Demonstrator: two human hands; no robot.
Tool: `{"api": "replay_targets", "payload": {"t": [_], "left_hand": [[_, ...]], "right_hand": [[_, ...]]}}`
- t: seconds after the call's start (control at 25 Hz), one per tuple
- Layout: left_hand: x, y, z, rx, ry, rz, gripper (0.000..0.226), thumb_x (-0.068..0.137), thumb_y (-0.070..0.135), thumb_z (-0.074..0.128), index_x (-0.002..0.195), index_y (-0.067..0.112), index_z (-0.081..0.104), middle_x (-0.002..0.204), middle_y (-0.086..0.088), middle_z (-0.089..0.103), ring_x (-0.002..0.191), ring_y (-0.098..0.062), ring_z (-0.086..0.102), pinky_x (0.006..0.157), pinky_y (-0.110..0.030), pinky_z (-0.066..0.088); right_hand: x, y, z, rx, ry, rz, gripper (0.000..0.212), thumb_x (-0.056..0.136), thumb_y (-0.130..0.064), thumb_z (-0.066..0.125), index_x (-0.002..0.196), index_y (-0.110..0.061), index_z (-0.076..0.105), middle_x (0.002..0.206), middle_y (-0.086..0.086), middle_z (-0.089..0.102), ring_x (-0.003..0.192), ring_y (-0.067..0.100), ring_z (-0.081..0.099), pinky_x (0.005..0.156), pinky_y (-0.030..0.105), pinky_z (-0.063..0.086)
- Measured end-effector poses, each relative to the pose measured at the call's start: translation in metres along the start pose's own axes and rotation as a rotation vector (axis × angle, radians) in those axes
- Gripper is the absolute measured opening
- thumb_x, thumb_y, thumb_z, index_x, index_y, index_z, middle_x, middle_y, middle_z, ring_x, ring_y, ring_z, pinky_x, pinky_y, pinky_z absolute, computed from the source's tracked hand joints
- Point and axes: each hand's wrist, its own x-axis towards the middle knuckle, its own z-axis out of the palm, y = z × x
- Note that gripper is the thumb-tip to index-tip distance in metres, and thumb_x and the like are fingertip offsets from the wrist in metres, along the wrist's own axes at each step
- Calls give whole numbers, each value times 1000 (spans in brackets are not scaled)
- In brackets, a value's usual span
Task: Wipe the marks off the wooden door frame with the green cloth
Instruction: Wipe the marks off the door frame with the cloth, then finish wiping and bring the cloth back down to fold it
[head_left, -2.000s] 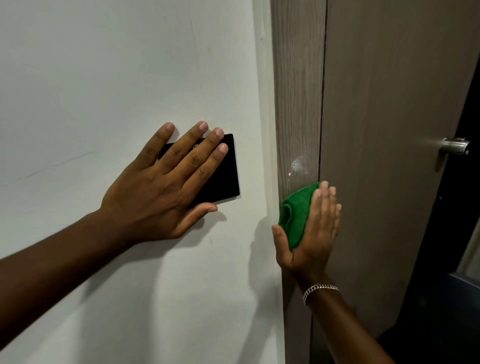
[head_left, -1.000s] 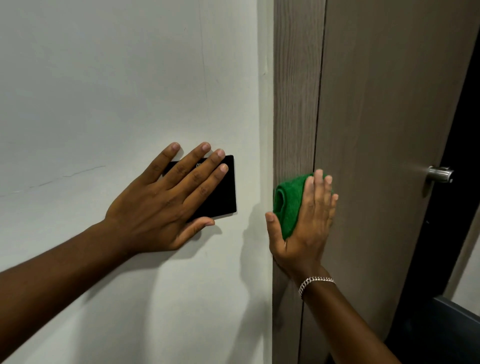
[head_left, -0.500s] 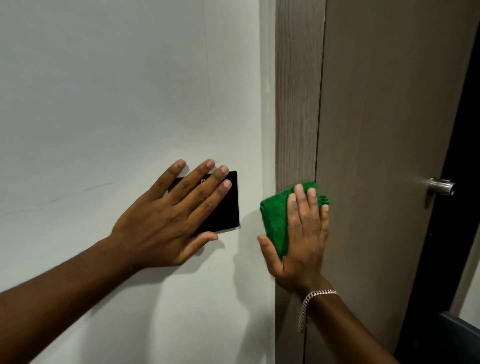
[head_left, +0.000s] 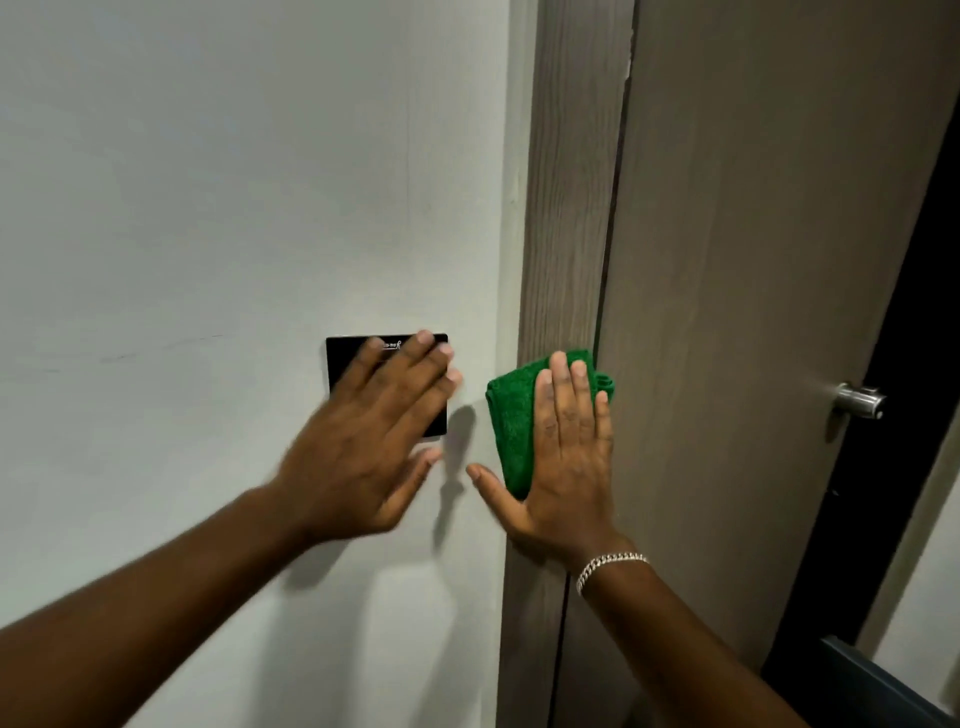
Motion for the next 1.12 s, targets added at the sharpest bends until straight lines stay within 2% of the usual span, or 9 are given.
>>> {"api": "replay_targets", "payload": {"t": [0.08,0.16,0.24,0.32,0.4,0.52,0.72,0.92,1.12], "left_hand": [[1,58,14,-315,48,-174,56,89,27,54,137,-1,48,147,-21,50,142,-31,42,117,-47,38],[11,106,22,-628,103,-549,54,84,22,62,133,5,49,139,-11,53,129,-17,49,107,-27,48],[28,132,28,-852,196,-921,55,82,11,69,131,11,44,124,-2,55,111,-7,55,90,-6,49],[42,140,35,-918,251,-1149,51,81,3,71,125,14,47,106,4,59,94,-5,61,74,2,47],[47,140,37,-967,260,-1266,39,82,2,71,112,20,53,93,10,61,89,-7,64,65,-1,49],[36,147,30,-1029,188,-1295,30,83,2,70,99,25,58,88,12,63,90,-17,65,67,-13,51],[-20,176,17,-1129,10,-1328,36,85,-2,66,86,33,58,91,1,67,92,-22,67,81,-27,57],[-116,238,45,-1106,-205,-1593,22,85,3,69,105,11,67,99,-11,71,96,-29,70,87,-42,60],[-226,334,99,-1018,-530,-1865,10,83,2,69,93,2,70,93,-20,75,91,-35,72,84,-47,61]], "right_hand": [[-15,9,-6,83,-105,-42,95,89,-64,42,155,-7,5,167,10,-1,156,28,-1,128,51,4],[-17,17,-17,236,-203,-64,89,87,-48,46,156,-11,4,168,4,-3,156,23,-3,128,52,4],[-15,25,-30,475,-281,-33,92,76,-30,52,156,-16,8,168,-2,1,156,18,-3,128,52,6],[-14,32,-41,625,-310,-3,90,75,-17,52,156,-17,13,168,-4,6,156,15,0,127,48,10],[-21,36,-46,654,-236,77,85,79,-3,53,155,-14,18,167,-1,12,156,13,6,128,43,15],[-45,38,-48,743,-111,444,81,86,-2,64,154,-19,22,164,-3,24,152,7,20,126,37,23],[-117,27,-52,926,-226,699,74,81,-2,74,145,-19,41,134,-3,60,122,7,59,106,27,49],[-227,4,-37,924,-392,943,61,79,4,73,133,-18,56,111,6,72,102,22,70,89,35,58],[-372,-3,-3,770,-624,1160,58,73,13,71,119,-21,66,88,-15,71,78,-11,68,70,3,52]]}}
